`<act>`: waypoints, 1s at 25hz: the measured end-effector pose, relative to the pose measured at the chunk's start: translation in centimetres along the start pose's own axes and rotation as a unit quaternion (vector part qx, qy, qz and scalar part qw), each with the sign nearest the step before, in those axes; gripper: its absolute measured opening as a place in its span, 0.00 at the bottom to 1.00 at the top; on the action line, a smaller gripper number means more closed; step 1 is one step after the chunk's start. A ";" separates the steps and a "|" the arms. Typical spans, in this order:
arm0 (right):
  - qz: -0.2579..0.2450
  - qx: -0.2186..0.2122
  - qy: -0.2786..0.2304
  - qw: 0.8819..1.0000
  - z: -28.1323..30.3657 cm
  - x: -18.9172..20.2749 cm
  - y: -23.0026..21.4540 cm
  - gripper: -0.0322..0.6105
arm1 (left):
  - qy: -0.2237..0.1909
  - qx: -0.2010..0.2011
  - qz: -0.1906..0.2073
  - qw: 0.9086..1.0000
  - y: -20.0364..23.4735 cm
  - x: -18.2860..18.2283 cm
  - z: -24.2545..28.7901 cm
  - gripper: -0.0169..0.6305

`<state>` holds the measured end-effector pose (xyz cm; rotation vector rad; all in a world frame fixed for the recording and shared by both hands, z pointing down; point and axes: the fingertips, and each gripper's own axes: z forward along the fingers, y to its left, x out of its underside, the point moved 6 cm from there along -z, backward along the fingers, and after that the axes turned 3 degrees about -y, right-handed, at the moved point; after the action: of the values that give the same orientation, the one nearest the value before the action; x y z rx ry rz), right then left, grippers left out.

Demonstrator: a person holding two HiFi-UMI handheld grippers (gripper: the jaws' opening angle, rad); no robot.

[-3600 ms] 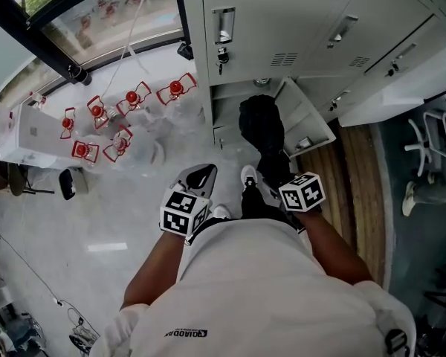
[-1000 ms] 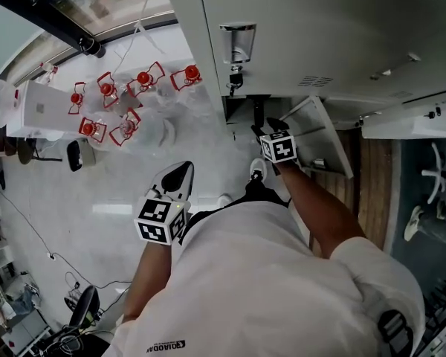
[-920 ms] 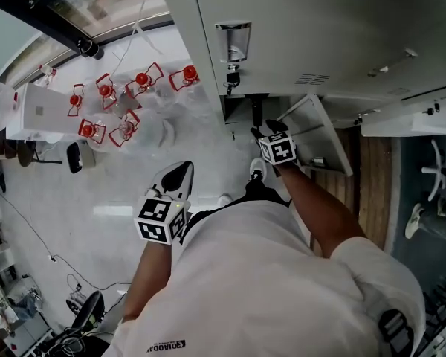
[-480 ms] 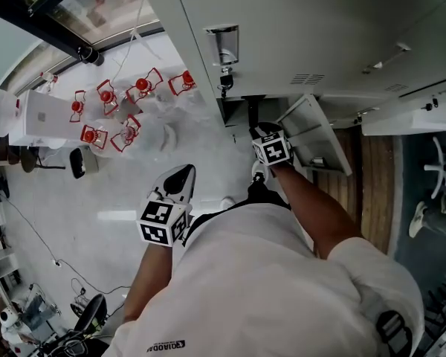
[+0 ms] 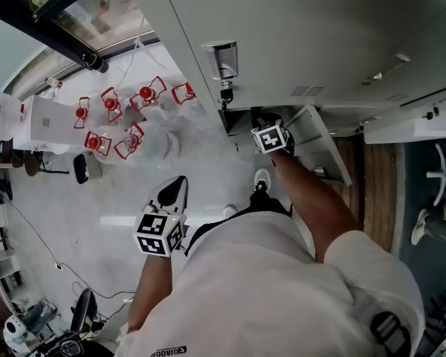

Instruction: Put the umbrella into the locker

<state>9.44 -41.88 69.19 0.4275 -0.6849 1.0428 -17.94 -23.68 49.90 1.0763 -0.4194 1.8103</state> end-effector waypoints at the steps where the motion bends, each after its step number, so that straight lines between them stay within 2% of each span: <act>1: -0.006 0.005 -0.005 1.000 0.4 -0.8 -0.5 0.25 | 0.000 -0.002 0.000 1.000 0.0 0.0 -0.1 0.05; 5: -0.017 0.021 -0.014 1.000 1.4 -2.7 -1.9 0.25 | -0.003 -0.010 -0.002 1.000 -0.2 0.0 -0.3 0.05; 10: 0.003 0.025 0.013 1.000 2.2 -1.7 -2.4 0.25 | 0.000 -0.020 -0.007 1.000 0.0 0.4 -0.7 0.05; 15: 0.019 0.028 0.018 0.999 1.7 -1.5 -2.1 0.26 | -0.005 -0.023 -0.006 1.000 0.6 0.0 -1.0 0.05; 19: 0.010 0.020 0.011 1.000 -0.1 -1.1 -1.1 0.29 | -0.016 -0.005 0.002 1.000 0.0 -0.2 -1.1 0.05; 25: 0.020 0.045 -0.002 0.999 -4.7 -0.1 0.1 0.29 | -0.017 0.035 0.013 0.999 -1.1 1.4 -1.9 0.05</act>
<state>10.77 -38.99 65.75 0.4961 -0.6526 1.1137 -18.12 -21.09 49.79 1.1563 -0.3953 1.8430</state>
